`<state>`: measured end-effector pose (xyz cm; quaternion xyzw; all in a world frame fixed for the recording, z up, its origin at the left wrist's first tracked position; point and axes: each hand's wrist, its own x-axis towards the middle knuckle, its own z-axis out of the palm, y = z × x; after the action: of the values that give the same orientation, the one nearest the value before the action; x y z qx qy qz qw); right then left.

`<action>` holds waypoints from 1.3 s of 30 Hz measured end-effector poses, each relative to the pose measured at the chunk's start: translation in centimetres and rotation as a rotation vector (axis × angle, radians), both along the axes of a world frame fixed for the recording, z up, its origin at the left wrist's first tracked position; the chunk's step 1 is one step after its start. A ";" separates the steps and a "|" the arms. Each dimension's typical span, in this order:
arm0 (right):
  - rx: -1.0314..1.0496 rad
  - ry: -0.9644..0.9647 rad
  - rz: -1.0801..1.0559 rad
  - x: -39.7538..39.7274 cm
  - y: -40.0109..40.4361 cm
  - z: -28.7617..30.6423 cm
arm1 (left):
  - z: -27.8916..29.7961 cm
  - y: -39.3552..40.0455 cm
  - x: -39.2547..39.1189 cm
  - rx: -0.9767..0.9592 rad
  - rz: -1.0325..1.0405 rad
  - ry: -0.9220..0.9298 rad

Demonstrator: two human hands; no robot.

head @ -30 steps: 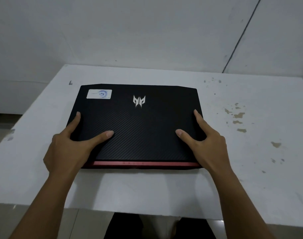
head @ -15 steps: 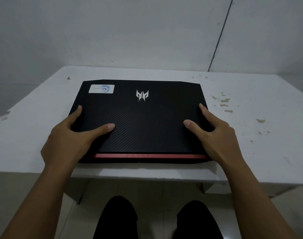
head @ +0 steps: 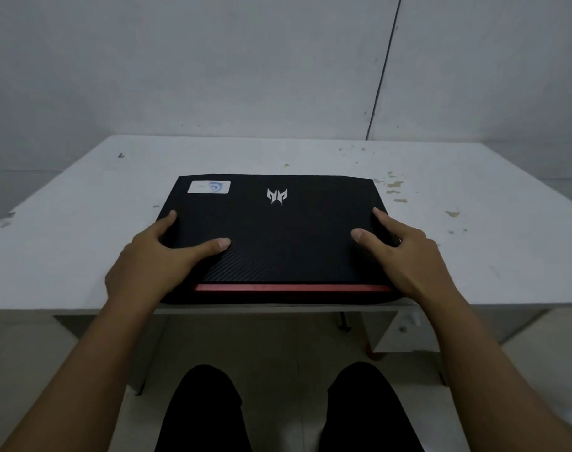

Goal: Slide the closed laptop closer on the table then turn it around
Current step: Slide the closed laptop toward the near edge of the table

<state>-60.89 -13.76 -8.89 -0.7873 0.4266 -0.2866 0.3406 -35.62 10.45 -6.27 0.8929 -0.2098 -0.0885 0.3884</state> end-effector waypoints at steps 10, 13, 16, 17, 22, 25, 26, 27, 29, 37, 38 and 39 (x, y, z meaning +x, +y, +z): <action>0.022 0.079 0.003 -0.1 -0.9 -0.2 | -0.5 -0.4 -0.3 0.110 -0.008 0.005; 0.030 0.108 0.012 0.1 -1.4 -0.1 | -0.4 -0.6 -0.1 0.179 -0.019 0.001; 0.030 0.126 0.017 0.2 -1.9 -0.1 | -0.5 -0.9 0.0 0.244 -0.024 -0.005; 0.031 0.139 0.020 0.2 -2.0 -0.1 | -0.5 -1.0 0.0 0.264 -0.025 -0.005; 0.041 0.226 0.041 0.3 -2.6 0.2 | -0.2 -1.2 -0.2 0.311 -0.037 0.006; 0.030 0.251 0.027 0.0 -2.6 0.2 | 0.0 -1.0 -0.6 0.274 -0.039 0.004; 0.022 0.261 0.022 0.0 -2.5 0.2 | 0.1 -0.9 -0.8 0.251 -0.035 0.014; 0.013 0.275 0.016 0.0 -2.4 0.2 | 0.3 -0.7 -0.9 0.224 -0.029 0.029; -0.007 0.308 0.001 0.1 -2.3 0.2 | 0.8 -0.4 -1.0 0.171 -0.032 0.069; -0.110 0.419 -0.007 0.5 -2.0 0.6 | 1.4 1.8 -0.1 0.315 -0.348 0.041; -0.134 0.437 -0.002 0.6 -2.0 0.6 | 1.3 1.9 0.0 0.291 -0.359 0.031; -0.152 0.454 0.003 0.6 -1.8 0.6 | 1.1 2.0 0.1 0.251 -0.360 0.023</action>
<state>-60.30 -15.61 -8.32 -0.8556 0.4681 -0.1329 0.1764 -35.47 12.40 -5.18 0.8814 -0.3485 -0.1922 0.2544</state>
